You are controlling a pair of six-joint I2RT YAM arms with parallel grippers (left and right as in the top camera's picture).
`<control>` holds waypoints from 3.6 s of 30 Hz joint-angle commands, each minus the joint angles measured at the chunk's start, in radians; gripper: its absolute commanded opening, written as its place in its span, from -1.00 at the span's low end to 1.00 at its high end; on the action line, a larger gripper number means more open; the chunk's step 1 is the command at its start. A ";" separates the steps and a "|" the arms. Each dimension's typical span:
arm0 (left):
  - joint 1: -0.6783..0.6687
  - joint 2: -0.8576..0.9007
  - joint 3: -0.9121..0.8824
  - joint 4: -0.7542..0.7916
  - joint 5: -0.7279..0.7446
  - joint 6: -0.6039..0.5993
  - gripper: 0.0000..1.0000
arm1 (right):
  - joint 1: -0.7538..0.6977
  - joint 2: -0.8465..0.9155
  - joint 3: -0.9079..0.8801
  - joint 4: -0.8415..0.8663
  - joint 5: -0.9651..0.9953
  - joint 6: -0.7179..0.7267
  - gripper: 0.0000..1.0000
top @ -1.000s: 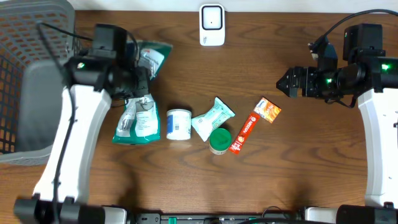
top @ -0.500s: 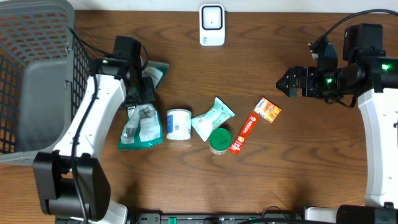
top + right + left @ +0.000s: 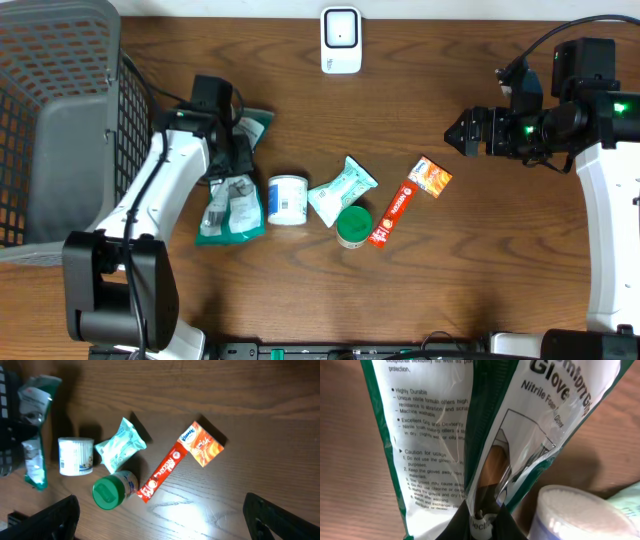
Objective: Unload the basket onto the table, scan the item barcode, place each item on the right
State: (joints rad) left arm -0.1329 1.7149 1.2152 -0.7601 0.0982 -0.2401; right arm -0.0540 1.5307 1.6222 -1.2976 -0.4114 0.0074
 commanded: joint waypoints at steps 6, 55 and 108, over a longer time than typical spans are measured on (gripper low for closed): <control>-0.006 0.004 -0.048 0.037 -0.013 -0.013 -0.46 | 0.002 -0.001 0.018 -0.001 -0.005 0.006 0.98; 0.402 -0.322 0.034 -0.169 -0.082 0.001 -0.86 | 0.002 -0.001 0.018 0.000 -0.005 0.006 0.98; 0.013 -0.443 0.034 -0.045 0.000 0.039 0.62 | 0.002 -0.001 0.018 0.077 -0.011 0.123 0.98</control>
State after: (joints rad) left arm -0.1173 1.2716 1.2259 -0.8051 0.0811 -0.2058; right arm -0.0540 1.5307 1.6222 -1.2243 -0.4133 0.0921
